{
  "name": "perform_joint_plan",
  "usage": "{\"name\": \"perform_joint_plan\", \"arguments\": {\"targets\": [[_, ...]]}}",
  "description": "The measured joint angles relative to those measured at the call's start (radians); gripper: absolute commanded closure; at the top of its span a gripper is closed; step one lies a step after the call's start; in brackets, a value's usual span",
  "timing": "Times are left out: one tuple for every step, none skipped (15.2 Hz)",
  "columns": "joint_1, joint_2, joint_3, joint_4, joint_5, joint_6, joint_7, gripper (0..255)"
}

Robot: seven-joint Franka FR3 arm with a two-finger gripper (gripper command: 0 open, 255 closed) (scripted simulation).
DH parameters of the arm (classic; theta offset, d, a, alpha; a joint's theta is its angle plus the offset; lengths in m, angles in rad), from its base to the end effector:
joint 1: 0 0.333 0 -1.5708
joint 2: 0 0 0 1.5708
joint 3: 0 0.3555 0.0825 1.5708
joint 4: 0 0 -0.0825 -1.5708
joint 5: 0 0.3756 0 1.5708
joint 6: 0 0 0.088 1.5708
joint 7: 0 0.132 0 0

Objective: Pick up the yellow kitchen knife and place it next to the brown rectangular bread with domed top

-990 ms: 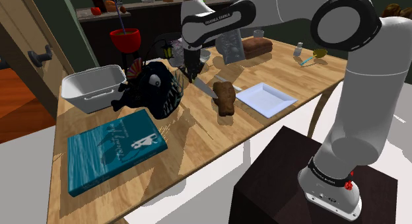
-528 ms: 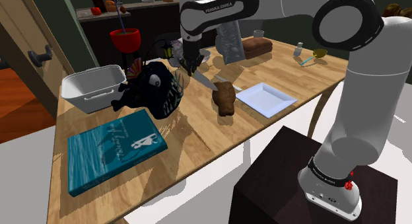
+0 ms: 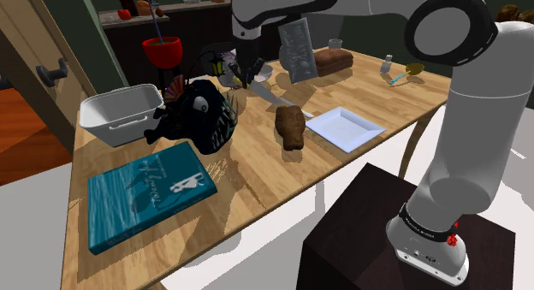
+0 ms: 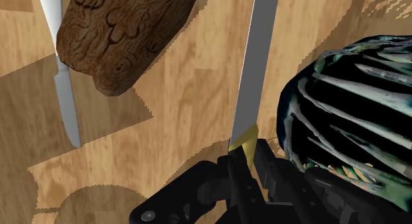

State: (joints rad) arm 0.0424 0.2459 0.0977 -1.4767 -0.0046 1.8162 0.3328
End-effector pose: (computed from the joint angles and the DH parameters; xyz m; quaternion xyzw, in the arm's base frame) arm 0.6447 0.0831 0.5599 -0.9940 0.0977 -0.0438 0.0204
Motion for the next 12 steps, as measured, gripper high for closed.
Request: {"name": "perform_joint_plan", "arguments": {"targets": [[-0.001, 0.002, 0.000, 0.017, 0.000, -0.014, -0.002, 255], [0.001, 0.006, 0.000, 0.036, -0.001, -0.030, 0.001, 255], [0.002, 0.010, 0.001, 0.054, -0.001, -0.045, 0.002, 255], [0.002, 0.010, 0.001, 0.067, -0.001, -0.057, 0.002, 255], [0.001, 0.010, 0.000, 0.076, -0.001, -0.065, 0.001, 255], [-0.006, 0.000, -0.003, 0.067, 0.002, -0.068, -0.010, 255], [-0.018, -0.009, -0.009, 0.057, 0.006, -0.066, -0.027, 255], [-0.027, -0.021, -0.014, 0.039, 0.009, -0.062, -0.041, 255], [-0.042, -0.040, -0.022, 0.011, 0.014, -0.053, -0.064, 255], [-0.055, -0.054, -0.029, -0.013, 0.018, -0.043, -0.084, 255], [-0.068, -0.064, -0.037, -0.025, 0.022, -0.042, -0.105, 255], [-0.083, -0.075, -0.047, -0.038, 0.027, -0.040, -0.131, 255]]}}
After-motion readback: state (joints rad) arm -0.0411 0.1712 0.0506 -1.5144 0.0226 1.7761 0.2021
